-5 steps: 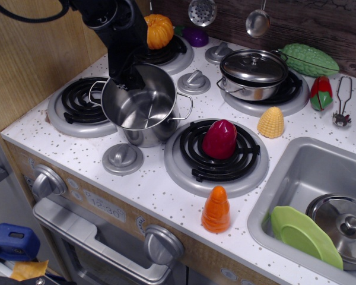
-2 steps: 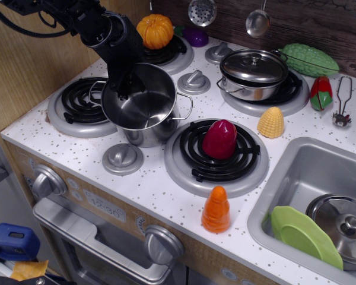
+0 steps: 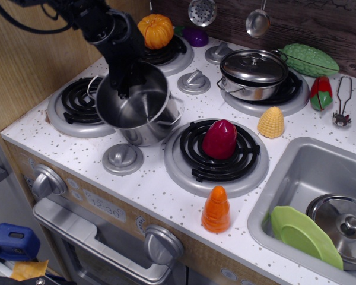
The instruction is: Put pot on stove which is near stove
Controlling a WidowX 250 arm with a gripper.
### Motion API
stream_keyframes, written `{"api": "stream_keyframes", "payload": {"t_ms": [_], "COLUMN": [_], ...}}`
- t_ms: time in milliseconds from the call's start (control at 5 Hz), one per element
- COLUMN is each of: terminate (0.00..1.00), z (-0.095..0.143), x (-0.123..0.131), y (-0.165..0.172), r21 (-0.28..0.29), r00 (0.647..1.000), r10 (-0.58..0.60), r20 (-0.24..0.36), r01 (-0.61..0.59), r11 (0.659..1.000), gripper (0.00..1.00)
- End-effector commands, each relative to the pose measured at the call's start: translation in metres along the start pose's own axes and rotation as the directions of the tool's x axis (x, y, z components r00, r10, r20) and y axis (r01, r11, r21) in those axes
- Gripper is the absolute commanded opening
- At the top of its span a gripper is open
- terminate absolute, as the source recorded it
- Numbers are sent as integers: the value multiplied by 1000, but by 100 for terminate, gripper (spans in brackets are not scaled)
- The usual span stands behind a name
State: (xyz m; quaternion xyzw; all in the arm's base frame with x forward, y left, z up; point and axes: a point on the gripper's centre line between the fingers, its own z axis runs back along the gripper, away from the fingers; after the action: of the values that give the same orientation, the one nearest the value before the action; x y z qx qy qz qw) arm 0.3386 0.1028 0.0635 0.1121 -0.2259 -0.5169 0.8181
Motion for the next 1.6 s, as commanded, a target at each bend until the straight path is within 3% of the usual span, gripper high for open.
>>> {"api": "stream_keyframes", "payload": {"t_ms": [0, 600, 1400], "terminate": [0, 0, 0], "z": [38, 54, 30], "x": [5, -16, -59], "y": [26, 51, 59], "r21": [73, 70, 44], "r00": [994, 953, 936], "r10": [-88, -267, -341], "r20": [-67, -142, -84], "r01": [93, 279, 346], "r11": [993, 958, 937], "gripper": [0, 0, 0]}}
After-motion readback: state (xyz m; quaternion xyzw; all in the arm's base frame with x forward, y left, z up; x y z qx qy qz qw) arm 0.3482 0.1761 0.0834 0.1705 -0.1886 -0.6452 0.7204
